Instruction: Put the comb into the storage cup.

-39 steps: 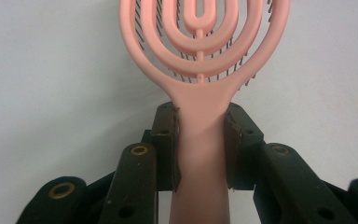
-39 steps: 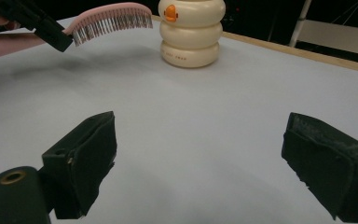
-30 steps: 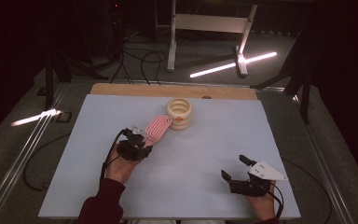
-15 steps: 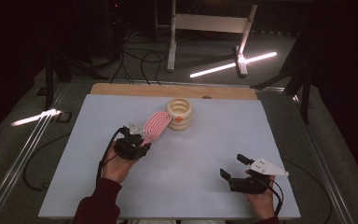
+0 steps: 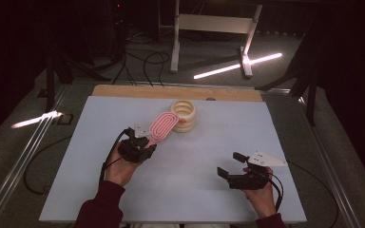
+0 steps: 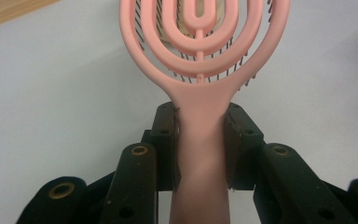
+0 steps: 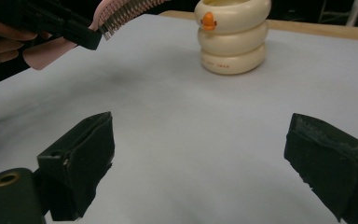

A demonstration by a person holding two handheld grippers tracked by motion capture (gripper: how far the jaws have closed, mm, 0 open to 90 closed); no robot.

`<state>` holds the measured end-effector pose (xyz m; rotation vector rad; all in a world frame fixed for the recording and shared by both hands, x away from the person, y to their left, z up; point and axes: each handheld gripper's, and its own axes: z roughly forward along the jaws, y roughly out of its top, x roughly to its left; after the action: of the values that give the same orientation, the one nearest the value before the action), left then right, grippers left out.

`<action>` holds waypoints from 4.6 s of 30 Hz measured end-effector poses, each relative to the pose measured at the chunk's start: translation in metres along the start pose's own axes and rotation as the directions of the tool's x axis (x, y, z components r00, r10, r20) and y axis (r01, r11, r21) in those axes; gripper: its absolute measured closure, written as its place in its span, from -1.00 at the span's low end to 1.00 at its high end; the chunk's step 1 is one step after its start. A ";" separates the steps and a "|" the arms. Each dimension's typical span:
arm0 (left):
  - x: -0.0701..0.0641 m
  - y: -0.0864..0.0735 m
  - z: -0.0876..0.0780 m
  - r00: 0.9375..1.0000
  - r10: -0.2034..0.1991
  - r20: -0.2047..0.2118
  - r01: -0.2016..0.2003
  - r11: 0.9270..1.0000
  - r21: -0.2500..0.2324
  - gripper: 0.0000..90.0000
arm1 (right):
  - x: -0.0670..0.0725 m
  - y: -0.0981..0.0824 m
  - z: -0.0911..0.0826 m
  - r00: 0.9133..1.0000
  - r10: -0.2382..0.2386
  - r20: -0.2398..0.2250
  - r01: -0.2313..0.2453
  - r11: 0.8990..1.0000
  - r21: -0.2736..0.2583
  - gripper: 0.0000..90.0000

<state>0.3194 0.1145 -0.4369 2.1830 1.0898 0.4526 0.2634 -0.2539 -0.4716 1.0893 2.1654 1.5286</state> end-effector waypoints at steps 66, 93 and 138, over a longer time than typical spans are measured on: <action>-0.063 0.005 -0.004 0.970 0.243 0.026 -0.238 0.963 -0.125 0.54 | 0.014 0.082 0.076 0.968 0.204 -0.149 -0.188 0.976 0.113 -0.83; -0.074 0.005 -0.007 0.959 0.283 0.027 -0.274 0.944 -0.187 0.54 | 0.017 0.083 0.079 0.927 0.281 -0.247 -0.255 0.958 0.131 -0.68; -0.080 -0.001 -0.005 0.949 0.316 -0.010 -0.308 0.919 -0.247 0.53 | 0.033 0.091 0.082 0.902 0.317 -0.292 -0.282 0.947 0.154 0.41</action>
<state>0.2684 0.0533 -0.4355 2.1353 0.6277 0.6568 0.3286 -0.1591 -0.4166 1.3487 2.3998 1.8459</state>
